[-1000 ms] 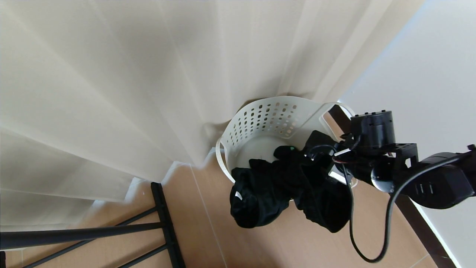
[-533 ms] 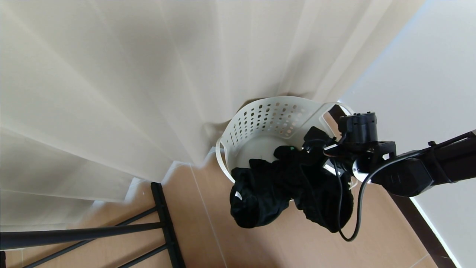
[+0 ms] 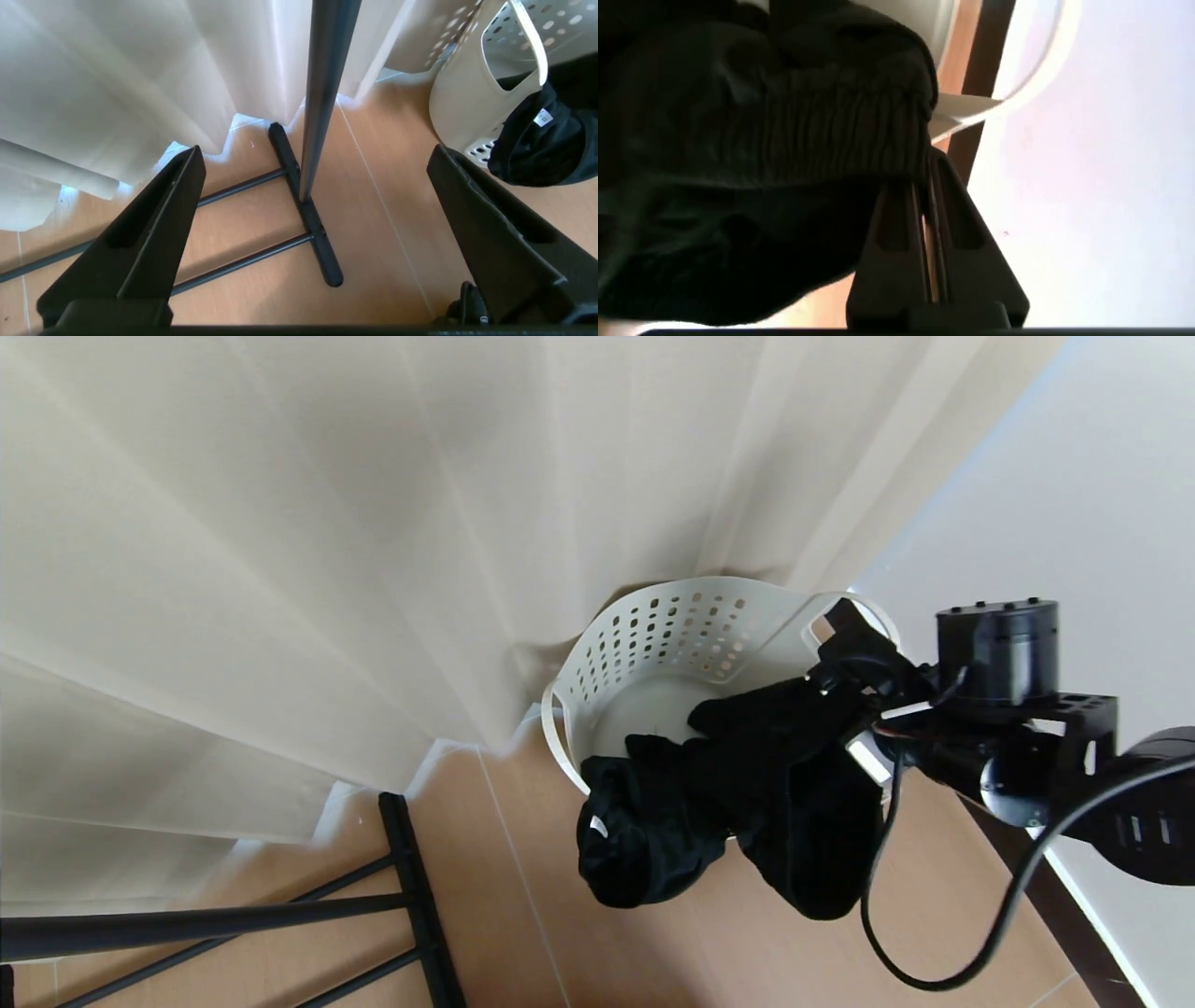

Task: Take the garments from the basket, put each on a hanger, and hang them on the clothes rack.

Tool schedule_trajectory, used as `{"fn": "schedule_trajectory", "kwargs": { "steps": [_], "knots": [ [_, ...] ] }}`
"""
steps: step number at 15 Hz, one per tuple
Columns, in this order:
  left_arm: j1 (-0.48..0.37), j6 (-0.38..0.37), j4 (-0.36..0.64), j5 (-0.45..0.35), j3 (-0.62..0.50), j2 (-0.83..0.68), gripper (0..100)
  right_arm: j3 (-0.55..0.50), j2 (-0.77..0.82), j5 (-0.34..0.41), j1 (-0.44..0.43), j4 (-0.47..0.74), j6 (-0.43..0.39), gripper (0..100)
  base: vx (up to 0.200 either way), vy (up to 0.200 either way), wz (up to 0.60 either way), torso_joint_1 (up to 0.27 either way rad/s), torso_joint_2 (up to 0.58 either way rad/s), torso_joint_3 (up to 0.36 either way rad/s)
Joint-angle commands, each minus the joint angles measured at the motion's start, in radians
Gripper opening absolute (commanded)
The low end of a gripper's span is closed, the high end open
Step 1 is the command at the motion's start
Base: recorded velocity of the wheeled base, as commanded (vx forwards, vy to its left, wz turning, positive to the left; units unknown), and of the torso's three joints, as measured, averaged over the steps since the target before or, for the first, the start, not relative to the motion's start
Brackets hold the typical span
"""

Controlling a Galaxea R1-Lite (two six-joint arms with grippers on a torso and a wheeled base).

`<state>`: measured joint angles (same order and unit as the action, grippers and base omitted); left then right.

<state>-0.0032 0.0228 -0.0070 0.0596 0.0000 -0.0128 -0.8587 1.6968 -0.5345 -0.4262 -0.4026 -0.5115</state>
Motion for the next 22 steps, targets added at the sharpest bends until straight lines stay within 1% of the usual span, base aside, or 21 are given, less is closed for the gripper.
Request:
{"fn": "schedule_trajectory", "kwargs": {
  "steps": [1, 2, 3, 4, 5, 6, 7, 10, 13, 16, 22],
  "knots": [
    [0.0, 0.0, -0.001, 0.0, 0.0, 0.0, 100, 0.116, -0.253, 0.001, -0.046, -0.001, 0.082, 0, 0.0, 0.0, 0.0, 0.0, 0.0, 0.0],
    [0.0, 0.0, -0.001, 0.0, 0.0, 0.0, 100, 0.179, -0.39, 0.002, -0.092, -0.001, 0.157, 0, 0.0, 0.0, 0.0, 0.0, 0.0, 0.0],
    [0.0, 0.0, -0.001, 0.0, 0.0, 0.0, 100, 0.208, -0.474, 0.002, -0.134, 0.001, 0.197, 0, 0.0, 0.0, 0.0, 0.0, 0.0, 0.0],
    [0.0, -0.001, -0.001, 0.0, 0.0, 0.0, 100, 0.245, -0.608, 0.001, -0.233, 0.007, 0.214, 0, 0.0, 0.0, 0.0, 0.0, 0.0, 0.0],
    [0.0, -0.001, -0.001, 0.0, 0.0, 0.0, 100, 0.254, -0.657, 0.001, -0.264, 0.018, 0.214, 0, 0.0, 0.0, 0.0, 0.0, 0.0, 0.0],
    [0.0, -0.001, -0.001, 0.0, 0.0, 0.0, 100, 0.271, -0.755, 0.004, -0.286, 0.071, 0.217, 0, 0.0, 0.0, 0.0, 0.0, 0.0, 0.0],
    [0.0, -0.001, -0.001, 0.0, 0.0, 0.0, 100, 0.287, -0.801, 0.011, -0.287, 0.126, 0.222, 0, 0.0, 0.0, 0.0, 0.0, 0.0, 0.0],
    [0.0, -0.009, -0.001, 0.0, 0.0, -0.001, 100, 0.316, -0.783, 0.022, -0.283, 0.143, 0.232, 0, 0.0, 0.0, 0.0, 0.0, 0.0, 0.0],
    [0.0, -0.009, -0.001, 0.0, 0.0, -0.001, 100, 0.356, -0.775, 0.067, -0.266, 0.143, 0.232, 0, 0.0, 0.0, 0.0, 0.002, 0.0, 0.124],
    [0.0, -0.009, -0.001, 0.0, 0.0, -0.001, 100, 0.362, -0.775, 0.068, -0.244, 0.143, 0.232, 0, 0.0, 0.0, 0.0, -0.002, 0.0, 0.189],
    [0.0, -0.009, -0.001, 0.0, 0.0, 0.0, 100, 0.363, -0.775, 0.07, -0.244, 0.145, 0.232, 0, 0.0, 0.0, 0.0, 0.0, 0.0, 0.204]
  ]
}}
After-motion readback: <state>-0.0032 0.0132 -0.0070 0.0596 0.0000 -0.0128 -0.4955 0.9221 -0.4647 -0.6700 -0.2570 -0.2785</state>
